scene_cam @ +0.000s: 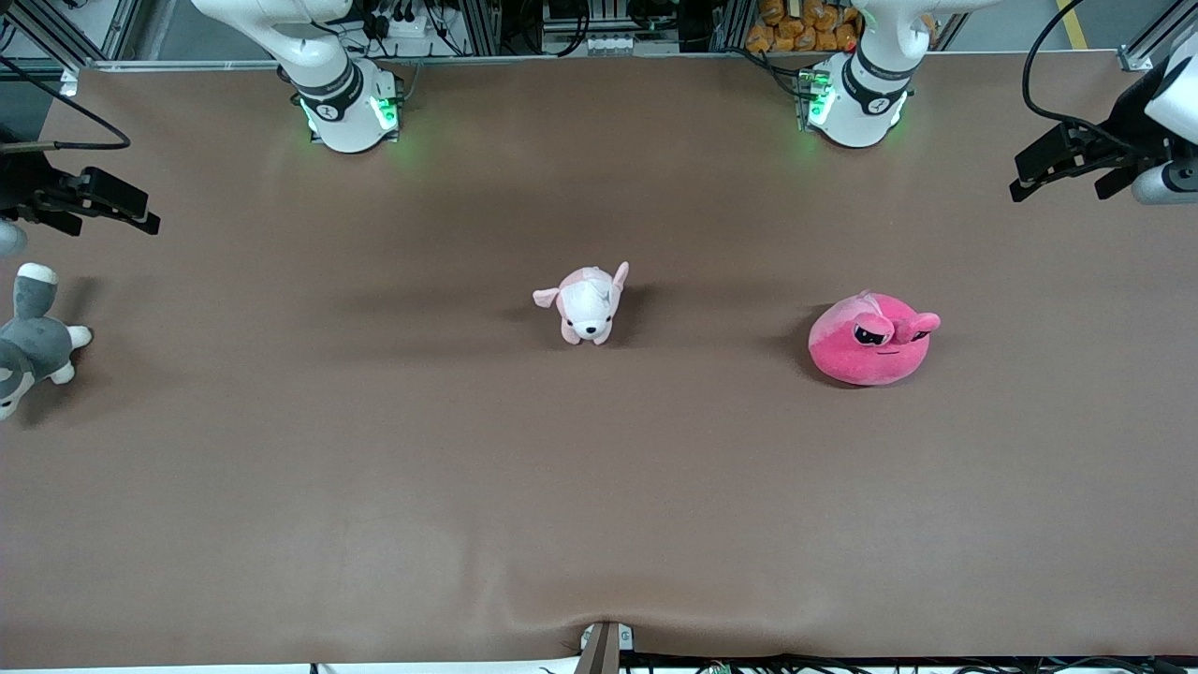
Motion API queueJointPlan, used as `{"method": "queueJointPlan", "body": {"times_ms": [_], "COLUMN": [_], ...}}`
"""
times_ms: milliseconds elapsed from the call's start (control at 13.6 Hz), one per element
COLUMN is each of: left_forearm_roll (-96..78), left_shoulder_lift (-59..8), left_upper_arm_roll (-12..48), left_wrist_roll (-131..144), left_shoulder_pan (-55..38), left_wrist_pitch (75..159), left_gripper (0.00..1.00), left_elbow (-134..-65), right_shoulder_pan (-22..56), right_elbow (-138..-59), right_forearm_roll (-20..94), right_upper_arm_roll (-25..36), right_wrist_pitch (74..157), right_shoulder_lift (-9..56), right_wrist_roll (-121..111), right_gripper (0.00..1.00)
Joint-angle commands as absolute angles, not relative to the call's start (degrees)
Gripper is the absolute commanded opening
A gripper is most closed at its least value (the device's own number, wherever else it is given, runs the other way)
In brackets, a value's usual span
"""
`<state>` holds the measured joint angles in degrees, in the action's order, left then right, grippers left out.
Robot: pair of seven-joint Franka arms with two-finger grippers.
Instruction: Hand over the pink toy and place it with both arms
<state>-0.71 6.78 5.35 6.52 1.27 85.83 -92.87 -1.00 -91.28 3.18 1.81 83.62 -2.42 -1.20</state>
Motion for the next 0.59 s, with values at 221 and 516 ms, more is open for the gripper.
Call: {"method": "queueJointPlan", "body": {"times_ms": [221,516], "left_forearm_roll": [3.68,4.75], "left_shoulder_lift": [5.71,4.48], "left_upper_arm_roll": [5.71,5.45], "left_wrist_roll": [5.8,5.36], "left_shoulder_pan": [0.88,1.49], "left_wrist_pitch": [84.29,83.5], "left_gripper": [1.0,1.0], "left_elbow": [-90.62,-89.56], "right_shoulder_pan": [-1.05,-0.88], "right_elbow": [-92.55,-92.55], "right_forearm_roll": [2.81,2.9], "right_upper_arm_roll": [1.41,1.32], "right_wrist_pitch": [83.58,83.41], "right_shoulder_lift": [-3.69,-3.95], "right_wrist_roll": [-1.67,-1.67], "right_gripper": [1.0,1.0]}}
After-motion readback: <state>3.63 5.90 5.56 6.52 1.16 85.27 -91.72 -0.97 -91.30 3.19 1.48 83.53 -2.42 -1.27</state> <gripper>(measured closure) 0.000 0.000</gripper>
